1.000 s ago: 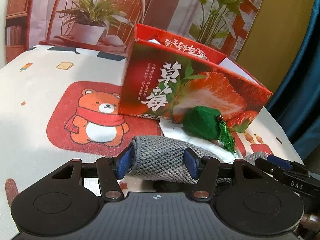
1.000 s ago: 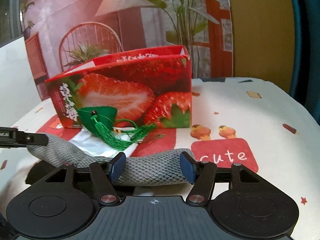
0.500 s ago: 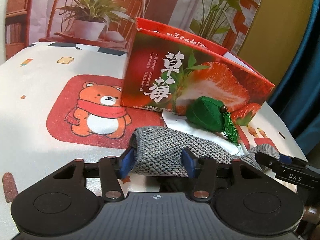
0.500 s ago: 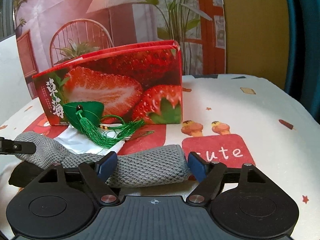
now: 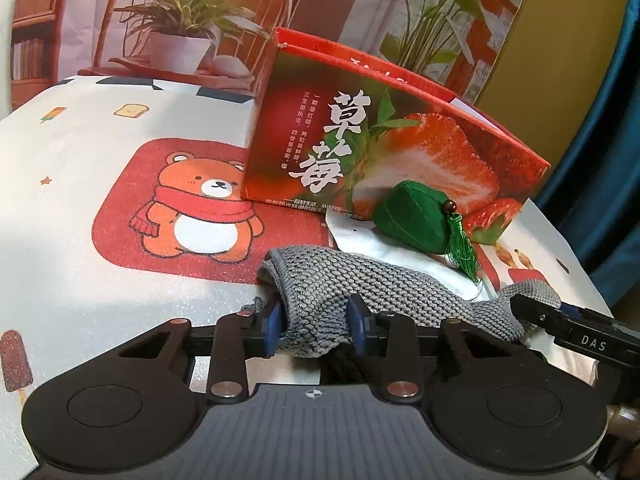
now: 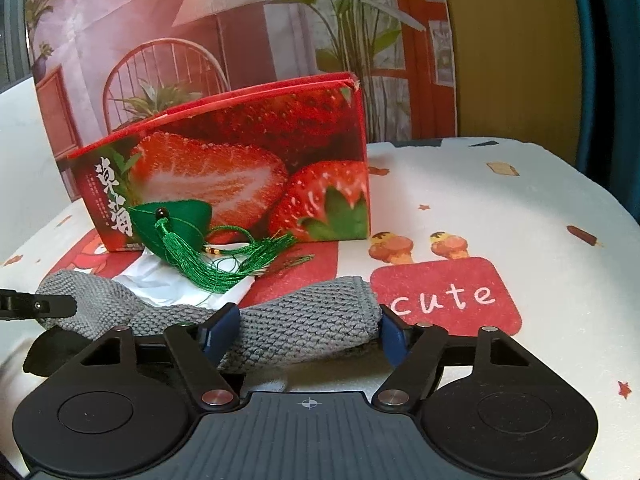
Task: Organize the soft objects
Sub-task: 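Lower both tools onto the grey knit item and close them on it, then lift the grey knit item with both tools and carry it over the box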
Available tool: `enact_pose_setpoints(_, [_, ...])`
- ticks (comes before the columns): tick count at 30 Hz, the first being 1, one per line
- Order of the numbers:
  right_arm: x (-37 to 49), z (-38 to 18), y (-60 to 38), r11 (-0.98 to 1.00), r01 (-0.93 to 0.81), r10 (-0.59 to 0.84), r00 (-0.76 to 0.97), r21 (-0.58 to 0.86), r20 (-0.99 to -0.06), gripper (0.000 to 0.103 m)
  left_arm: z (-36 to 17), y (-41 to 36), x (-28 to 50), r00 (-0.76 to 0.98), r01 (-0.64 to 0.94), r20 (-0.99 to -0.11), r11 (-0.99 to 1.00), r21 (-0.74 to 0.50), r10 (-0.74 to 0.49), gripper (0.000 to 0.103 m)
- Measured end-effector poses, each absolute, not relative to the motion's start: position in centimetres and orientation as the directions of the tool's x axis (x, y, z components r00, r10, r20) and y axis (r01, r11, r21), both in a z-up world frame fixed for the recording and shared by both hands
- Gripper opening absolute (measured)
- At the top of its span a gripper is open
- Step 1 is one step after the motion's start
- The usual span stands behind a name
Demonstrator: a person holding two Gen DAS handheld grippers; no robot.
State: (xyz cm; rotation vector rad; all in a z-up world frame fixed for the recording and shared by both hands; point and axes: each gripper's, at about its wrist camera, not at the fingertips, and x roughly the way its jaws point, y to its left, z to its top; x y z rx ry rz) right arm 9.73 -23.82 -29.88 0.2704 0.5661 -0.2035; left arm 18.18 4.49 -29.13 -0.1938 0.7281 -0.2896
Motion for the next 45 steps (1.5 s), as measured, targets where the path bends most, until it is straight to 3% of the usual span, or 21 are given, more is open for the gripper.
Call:
enact_pose_setpoints(21, [9.5,-30.1,-25.0,0.92,0.281,-0.091,0.83,0.272,-0.55,0.052,-29.3,4.5,18.1,0.71,0.199,-0.625,0.944,-0.262,-0.323,0.036])
enact_pose_setpoints(23, [9.4,-30.1,-25.1,0.916,0.285,-0.09,0.831,0.282,-0.549,0.043,-29.2,4.6,18.1,0.707,0.2,-0.626,0.942,-0.269,-0.329,0.036])
enact_pose_setpoints(26, [9.1,-29.7,-25.6,0.905,0.276,-0.066,0.842,0.323,-0.536,0.022,-29.0,4.8,18.0,0.701,0.215,-0.616,0.93,-0.299,-0.36,0.021])
enact_pose_setpoints(28, [8.9,-29.2,-25.6,0.904,0.253,-0.042,0.855,0.344,-0.517,0.015,-28.5,4.5,17.7,0.709,0.229,-0.609,0.934,-0.276,-0.354,0.016])
enact_pose_setpoints(30, [8.6,-28.5,-25.3,0.913,0.233,-0.039,0.867,0.334,-0.497,0.014,-27.9,4.2,17.3,0.723,0.245,-0.599,0.938,-0.244,-0.345,0.009])
enact_pose_setpoints(45, [7.6,-23.6,-24.1,0.943,0.135,-0.012,0.928,0.305,-0.373,0.013,-24.0,4.8,15.5,0.792,0.257,-0.488,0.925,-0.281,-0.368,0.008])
